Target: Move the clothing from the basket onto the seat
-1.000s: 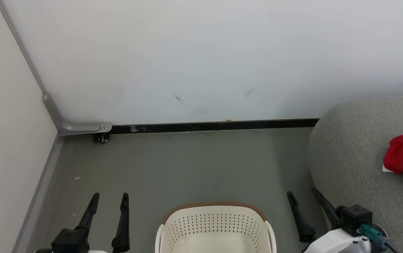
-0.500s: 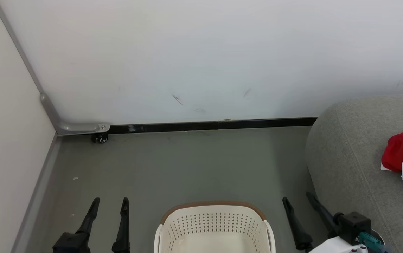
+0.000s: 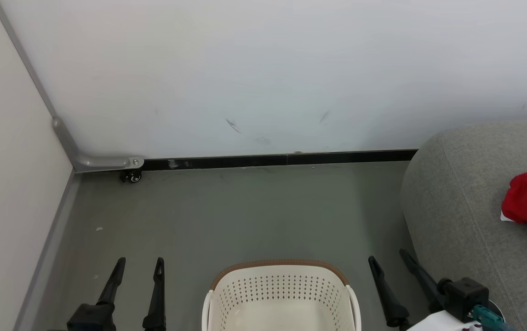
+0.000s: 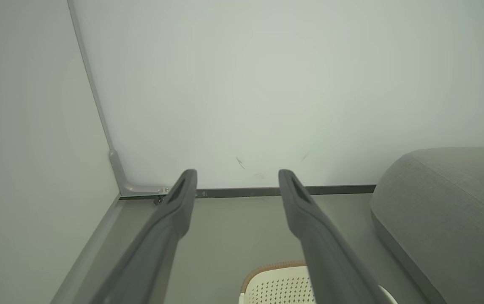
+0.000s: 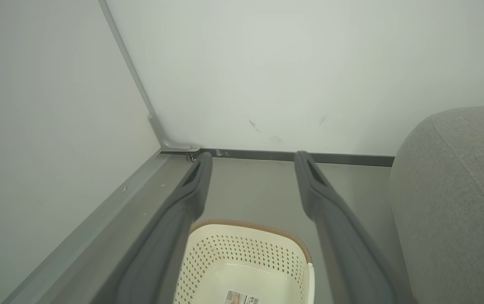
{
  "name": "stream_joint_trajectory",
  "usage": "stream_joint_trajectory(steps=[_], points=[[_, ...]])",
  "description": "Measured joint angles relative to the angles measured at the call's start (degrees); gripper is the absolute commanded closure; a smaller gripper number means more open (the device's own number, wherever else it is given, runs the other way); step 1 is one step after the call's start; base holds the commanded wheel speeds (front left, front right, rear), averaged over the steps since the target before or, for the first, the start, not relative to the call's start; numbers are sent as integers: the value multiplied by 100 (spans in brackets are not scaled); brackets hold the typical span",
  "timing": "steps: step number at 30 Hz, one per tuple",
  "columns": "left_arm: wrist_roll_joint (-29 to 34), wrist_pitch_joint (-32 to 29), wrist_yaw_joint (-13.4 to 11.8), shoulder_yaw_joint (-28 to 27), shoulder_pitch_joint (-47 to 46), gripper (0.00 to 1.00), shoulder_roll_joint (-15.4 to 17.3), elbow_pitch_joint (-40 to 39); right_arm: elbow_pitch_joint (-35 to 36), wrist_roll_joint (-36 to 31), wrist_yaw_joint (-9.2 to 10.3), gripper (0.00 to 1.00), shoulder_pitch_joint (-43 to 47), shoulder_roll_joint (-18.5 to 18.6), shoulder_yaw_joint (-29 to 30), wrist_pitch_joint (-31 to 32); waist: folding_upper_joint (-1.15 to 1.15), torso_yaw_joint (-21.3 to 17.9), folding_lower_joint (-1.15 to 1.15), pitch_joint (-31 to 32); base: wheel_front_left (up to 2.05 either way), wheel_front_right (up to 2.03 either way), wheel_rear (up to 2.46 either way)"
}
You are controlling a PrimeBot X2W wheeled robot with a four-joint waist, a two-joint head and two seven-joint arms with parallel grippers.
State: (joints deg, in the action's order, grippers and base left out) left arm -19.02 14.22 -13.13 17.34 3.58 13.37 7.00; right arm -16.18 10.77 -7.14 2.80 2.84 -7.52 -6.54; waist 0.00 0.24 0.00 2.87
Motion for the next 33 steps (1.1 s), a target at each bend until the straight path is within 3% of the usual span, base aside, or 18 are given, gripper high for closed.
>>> stream_joint_trajectory(steps=[33], points=[[111,0,-47,30,-2,0,-71,193,505,-1,0,0,212,-7,111,221,0,5,0,-34,0,0,0]])
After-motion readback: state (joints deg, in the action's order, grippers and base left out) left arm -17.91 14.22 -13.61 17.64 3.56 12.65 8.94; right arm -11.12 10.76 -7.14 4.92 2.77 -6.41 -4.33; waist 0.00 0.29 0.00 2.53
